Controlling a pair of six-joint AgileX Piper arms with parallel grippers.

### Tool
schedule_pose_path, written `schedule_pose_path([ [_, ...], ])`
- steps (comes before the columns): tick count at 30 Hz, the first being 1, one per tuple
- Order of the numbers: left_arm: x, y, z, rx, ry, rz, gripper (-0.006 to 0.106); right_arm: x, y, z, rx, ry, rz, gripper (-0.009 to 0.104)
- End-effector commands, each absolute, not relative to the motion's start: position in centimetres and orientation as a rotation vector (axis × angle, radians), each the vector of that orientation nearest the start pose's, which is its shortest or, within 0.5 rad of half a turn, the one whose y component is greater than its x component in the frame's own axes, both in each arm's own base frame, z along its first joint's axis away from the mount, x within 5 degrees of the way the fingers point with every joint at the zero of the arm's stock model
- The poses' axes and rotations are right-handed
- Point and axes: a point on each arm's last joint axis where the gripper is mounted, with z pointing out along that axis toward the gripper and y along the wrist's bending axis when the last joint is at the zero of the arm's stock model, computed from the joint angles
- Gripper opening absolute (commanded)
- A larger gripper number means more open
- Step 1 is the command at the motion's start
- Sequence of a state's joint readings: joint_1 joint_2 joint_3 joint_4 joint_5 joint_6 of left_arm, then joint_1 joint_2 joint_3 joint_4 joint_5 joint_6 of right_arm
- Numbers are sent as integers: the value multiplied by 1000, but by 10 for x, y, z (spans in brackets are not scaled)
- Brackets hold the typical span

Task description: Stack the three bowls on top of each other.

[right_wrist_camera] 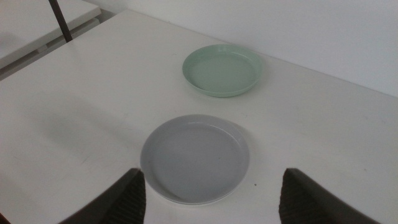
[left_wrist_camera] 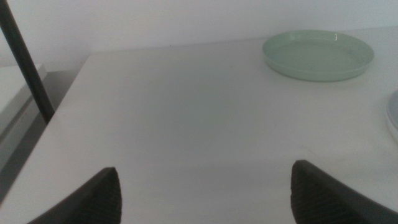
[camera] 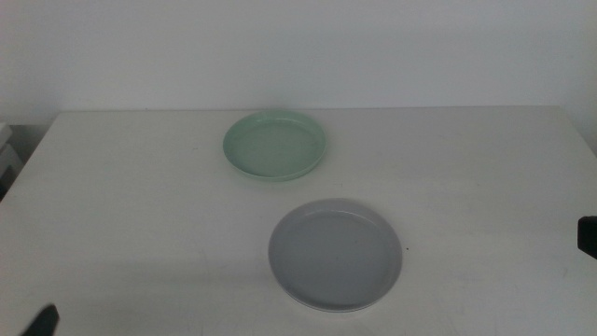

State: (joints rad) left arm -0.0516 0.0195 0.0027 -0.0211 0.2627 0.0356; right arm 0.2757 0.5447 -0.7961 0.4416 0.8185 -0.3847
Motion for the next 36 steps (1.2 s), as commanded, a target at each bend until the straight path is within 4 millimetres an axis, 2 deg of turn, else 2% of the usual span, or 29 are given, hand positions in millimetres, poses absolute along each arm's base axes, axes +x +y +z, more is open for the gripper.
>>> schedule_pose_path([
  [1, 63, -3, 225, 48, 1666, -38, 98, 77, 50, 382, -514, 1859, 440, 54],
  [4, 78, -4, 261, 53, 1725, -36, 98, 77, 50, 382, -514, 1859, 440, 54],
  [12, 144, -8, 364, 61, 1924, -41, 98, 77, 50, 382, -514, 1859, 440, 54],
  [15, 167, -10, 392, 58, 1981, -55, 98, 77, 50, 382, -514, 1859, 440, 54],
  [20, 202, -14, 424, 57, 2083, -92, 98, 77, 50, 382, -514, 1859, 440, 54],
  [24, 229, -19, 437, 58, 2165, -139, 98, 77, 50, 382, -514, 1859, 440, 54],
  [27, 251, -22, 439, 59, 2216, -161, 98, 77, 50, 382, -514, 1859, 440, 54],
  [31, 281, -27, 432, 47, 2261, -219, 98, 77, 50, 382, -514, 1859, 440, 54],
  [36, 313, -28, 408, 25, 2301, -231, 98, 77, 50, 382, -514, 1859, 440, 54],
])
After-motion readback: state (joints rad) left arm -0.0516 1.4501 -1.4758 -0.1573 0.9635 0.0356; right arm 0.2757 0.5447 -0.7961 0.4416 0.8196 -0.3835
